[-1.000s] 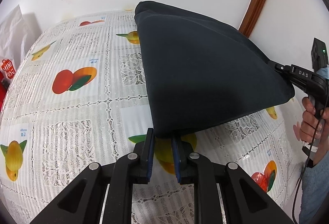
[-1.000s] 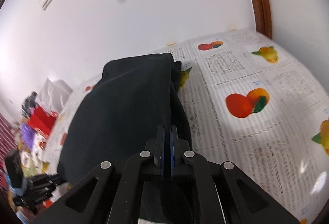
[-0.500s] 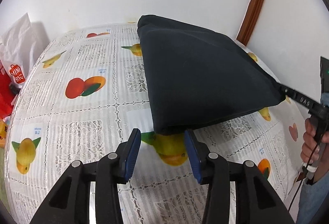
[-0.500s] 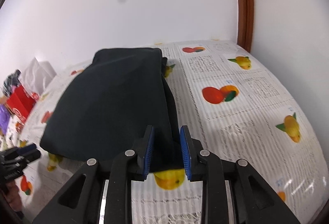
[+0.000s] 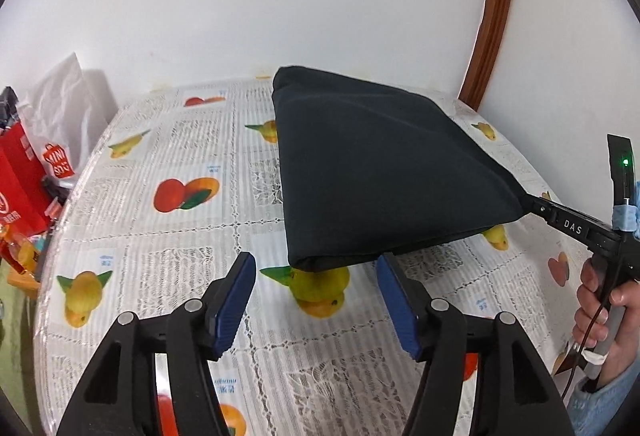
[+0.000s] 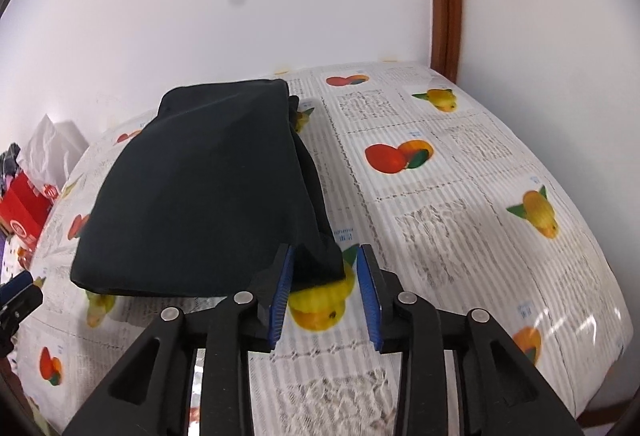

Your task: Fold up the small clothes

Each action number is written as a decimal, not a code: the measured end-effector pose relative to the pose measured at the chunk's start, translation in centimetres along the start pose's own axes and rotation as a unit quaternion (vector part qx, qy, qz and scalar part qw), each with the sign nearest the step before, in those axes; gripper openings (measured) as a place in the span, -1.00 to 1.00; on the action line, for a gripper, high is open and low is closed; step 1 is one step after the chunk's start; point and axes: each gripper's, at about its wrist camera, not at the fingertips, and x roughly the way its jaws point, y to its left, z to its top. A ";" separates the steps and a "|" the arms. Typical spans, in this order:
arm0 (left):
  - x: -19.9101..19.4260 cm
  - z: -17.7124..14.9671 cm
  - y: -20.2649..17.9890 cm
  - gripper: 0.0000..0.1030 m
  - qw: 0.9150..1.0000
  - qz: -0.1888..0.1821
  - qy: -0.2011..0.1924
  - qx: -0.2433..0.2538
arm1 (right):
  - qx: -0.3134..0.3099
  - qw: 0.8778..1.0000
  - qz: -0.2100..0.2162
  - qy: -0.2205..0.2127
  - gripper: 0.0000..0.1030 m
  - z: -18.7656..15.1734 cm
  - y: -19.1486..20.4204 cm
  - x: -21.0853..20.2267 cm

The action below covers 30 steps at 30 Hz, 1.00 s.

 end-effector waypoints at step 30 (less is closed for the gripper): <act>-17.6 -5.5 -5.6 0.72 0.991 0.061 -0.120 -0.003 | -0.046 0.989 -0.060 -0.125 1.00 -6.7 3.4 -23.6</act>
